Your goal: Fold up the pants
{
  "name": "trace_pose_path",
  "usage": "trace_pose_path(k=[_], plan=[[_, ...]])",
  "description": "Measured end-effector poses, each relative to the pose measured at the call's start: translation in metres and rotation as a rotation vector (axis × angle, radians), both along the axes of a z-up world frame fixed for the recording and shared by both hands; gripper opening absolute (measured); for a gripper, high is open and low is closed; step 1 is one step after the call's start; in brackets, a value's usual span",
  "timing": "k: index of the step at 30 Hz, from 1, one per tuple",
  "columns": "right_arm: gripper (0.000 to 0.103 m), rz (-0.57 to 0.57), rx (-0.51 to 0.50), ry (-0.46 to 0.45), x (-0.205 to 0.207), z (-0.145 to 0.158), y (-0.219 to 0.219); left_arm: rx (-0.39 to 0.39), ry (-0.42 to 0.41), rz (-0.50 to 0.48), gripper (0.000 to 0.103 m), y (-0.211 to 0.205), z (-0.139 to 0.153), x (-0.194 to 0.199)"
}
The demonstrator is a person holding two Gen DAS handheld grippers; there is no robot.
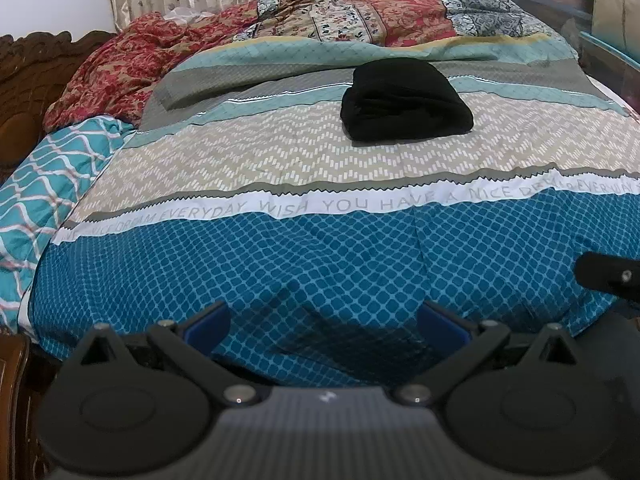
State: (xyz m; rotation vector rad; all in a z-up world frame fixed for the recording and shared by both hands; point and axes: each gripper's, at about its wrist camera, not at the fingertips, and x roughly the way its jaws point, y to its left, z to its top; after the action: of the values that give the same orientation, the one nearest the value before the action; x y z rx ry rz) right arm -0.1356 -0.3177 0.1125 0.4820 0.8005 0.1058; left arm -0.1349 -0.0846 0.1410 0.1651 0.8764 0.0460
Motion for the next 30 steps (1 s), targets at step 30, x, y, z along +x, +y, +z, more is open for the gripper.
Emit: trace_pose_path(k=[30], plan=[[0.103, -0.025, -0.032, -0.146, -0.013, 0.017, 0.015, 0.014, -0.086, 0.092, 0.103, 0.017, 0.01, -0.003]])
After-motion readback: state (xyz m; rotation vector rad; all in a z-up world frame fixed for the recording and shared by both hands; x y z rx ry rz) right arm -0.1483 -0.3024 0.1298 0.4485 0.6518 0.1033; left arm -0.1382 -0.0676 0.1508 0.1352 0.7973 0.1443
